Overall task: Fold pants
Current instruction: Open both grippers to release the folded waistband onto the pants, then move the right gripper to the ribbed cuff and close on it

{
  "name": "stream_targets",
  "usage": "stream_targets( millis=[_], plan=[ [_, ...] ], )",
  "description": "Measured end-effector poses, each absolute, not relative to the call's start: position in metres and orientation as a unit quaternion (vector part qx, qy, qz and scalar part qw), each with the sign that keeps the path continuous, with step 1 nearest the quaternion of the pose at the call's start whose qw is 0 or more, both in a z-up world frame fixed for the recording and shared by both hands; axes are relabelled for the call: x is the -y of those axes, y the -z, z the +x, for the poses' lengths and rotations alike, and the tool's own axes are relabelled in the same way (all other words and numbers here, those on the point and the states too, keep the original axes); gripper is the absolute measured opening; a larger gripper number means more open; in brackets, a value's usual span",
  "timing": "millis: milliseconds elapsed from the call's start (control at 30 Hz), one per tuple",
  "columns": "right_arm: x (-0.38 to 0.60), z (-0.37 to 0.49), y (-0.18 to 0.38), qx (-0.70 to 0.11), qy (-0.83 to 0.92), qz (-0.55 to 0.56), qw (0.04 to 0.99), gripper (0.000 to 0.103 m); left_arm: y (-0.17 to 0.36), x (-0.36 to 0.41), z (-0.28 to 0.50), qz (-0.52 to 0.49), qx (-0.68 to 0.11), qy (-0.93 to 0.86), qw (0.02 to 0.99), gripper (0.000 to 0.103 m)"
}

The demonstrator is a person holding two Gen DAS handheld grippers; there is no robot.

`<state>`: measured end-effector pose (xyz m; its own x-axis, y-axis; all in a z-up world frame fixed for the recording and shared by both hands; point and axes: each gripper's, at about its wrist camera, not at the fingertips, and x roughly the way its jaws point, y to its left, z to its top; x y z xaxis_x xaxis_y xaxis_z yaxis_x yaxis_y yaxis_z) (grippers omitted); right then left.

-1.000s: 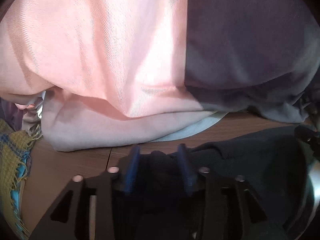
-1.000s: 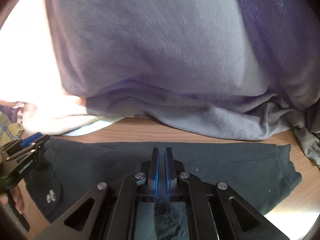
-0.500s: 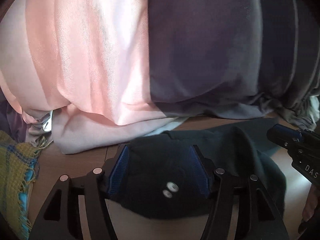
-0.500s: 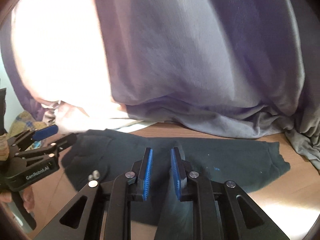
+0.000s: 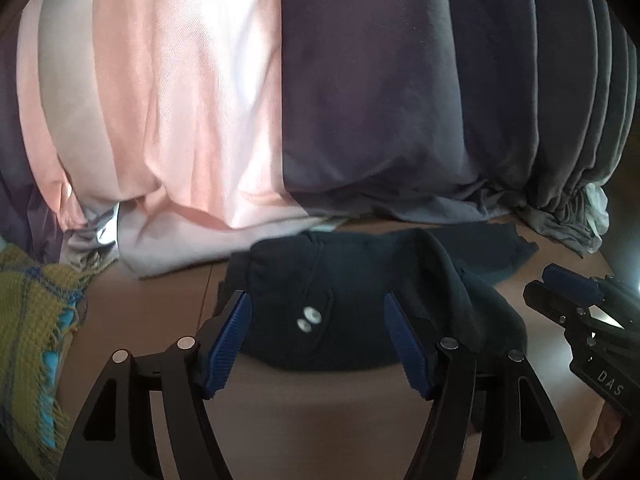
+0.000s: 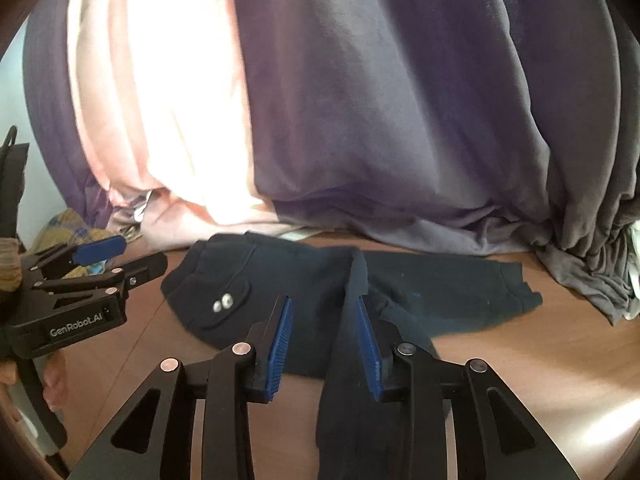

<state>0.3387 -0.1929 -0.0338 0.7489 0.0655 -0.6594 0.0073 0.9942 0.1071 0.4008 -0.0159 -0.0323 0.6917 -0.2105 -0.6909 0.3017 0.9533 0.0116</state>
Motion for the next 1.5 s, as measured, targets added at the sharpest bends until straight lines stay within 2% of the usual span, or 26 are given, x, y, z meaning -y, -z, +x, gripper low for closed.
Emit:
stream_targets(
  millis=[533,833,1500],
  plan=[
    [0.189,0.278,0.072,-0.414,-0.040,0.033,0.909,0.034,0.078,0.030,0.339,0.057,-0.416,0.155,0.894,0.068],
    [0.187,0.279,0.114,-0.472,-0.062,0.030,0.879,0.034,0.117,0.040,0.335,0.067,-0.465,0.147,0.871,0.068],
    [0.193,0.286,0.149,-0.512,-0.052,0.037,0.857,0.034,0.144,0.049,0.341,0.081,-0.496,0.150,0.851,0.068]
  ],
)
